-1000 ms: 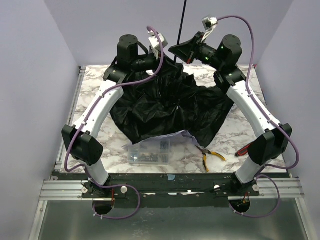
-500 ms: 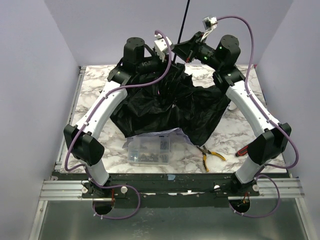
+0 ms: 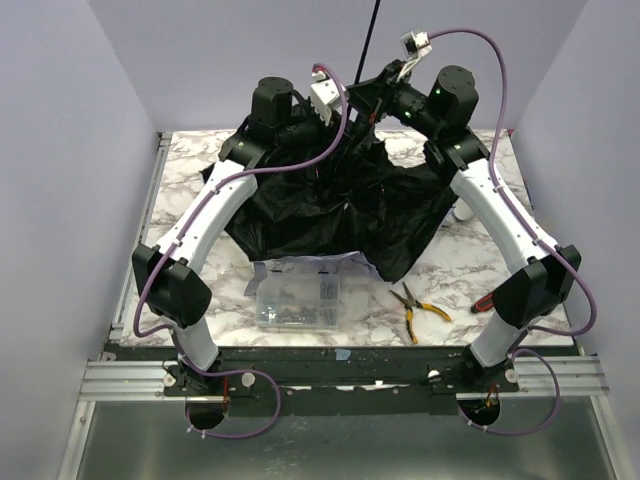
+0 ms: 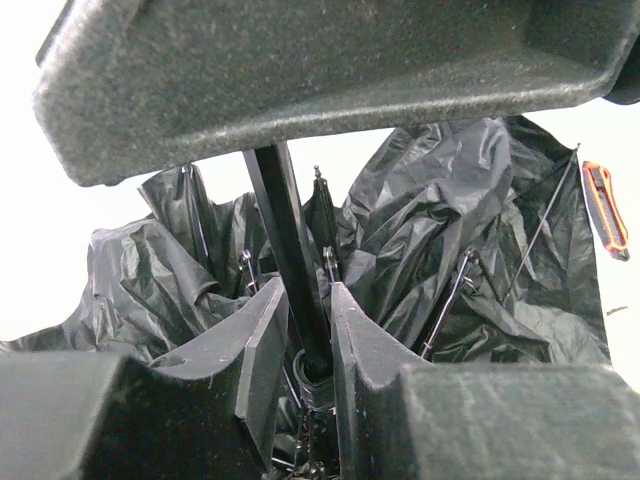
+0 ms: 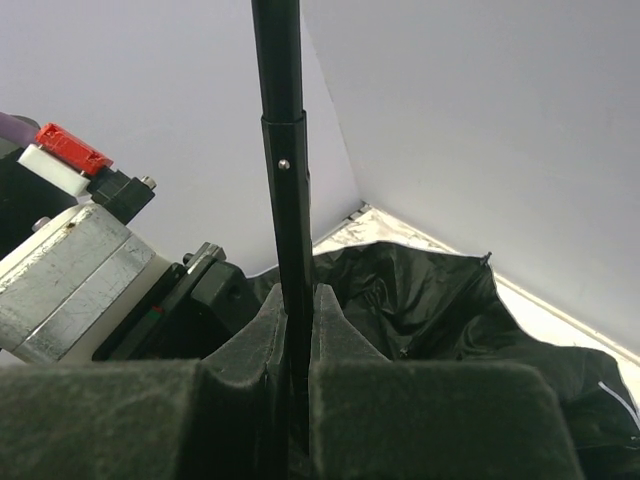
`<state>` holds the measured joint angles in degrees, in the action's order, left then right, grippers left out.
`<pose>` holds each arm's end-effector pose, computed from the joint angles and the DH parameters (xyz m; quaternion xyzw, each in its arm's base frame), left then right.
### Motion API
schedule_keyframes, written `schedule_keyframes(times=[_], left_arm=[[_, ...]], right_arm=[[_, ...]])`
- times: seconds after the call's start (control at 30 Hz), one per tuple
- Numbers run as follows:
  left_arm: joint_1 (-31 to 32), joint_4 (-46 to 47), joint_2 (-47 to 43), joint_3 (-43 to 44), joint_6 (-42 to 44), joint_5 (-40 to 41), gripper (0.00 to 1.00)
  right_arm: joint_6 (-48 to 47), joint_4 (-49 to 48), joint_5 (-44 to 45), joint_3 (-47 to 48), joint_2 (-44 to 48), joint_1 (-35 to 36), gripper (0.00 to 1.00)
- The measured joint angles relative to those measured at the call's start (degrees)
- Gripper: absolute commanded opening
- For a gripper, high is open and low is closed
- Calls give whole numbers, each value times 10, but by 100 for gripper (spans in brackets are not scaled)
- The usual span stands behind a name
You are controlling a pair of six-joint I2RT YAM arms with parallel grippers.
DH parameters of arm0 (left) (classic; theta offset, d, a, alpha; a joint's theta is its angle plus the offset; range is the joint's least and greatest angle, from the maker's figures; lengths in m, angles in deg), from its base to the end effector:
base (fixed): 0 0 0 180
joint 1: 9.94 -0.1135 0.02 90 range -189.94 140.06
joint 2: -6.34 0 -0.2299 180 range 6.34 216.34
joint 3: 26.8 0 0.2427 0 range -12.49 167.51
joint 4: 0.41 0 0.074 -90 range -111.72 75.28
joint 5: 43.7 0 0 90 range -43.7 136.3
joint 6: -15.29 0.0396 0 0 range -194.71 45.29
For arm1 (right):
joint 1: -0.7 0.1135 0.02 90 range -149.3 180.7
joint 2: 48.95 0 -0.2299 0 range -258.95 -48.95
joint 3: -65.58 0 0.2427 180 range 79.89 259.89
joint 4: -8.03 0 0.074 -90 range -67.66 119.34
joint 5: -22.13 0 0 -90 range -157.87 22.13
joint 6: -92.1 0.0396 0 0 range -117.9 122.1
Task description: Open the umbrella
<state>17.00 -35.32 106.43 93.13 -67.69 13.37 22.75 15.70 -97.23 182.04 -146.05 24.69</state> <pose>0.3398 -0.1968 0.3943 0.3872 0.6776 -0.3225 0.5356 0.3426 0.1737 0.4441 -0.2142 0.6048 0.4329 0.6332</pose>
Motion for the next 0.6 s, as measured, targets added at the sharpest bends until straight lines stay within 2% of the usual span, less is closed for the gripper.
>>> schedule_keyframes(times=[0.37,0.53,0.6], left_arm=[[-23,39,4,-13,1,9,28],[-30,41,16,-12,8,18,40],[-31,38,22,-10,12,26,41]], right_arm=[[-25,36,15,52,-24,3,1],[-28,39,21,56,-35,3,1],[-29,48,23,56,-36,3,1]])
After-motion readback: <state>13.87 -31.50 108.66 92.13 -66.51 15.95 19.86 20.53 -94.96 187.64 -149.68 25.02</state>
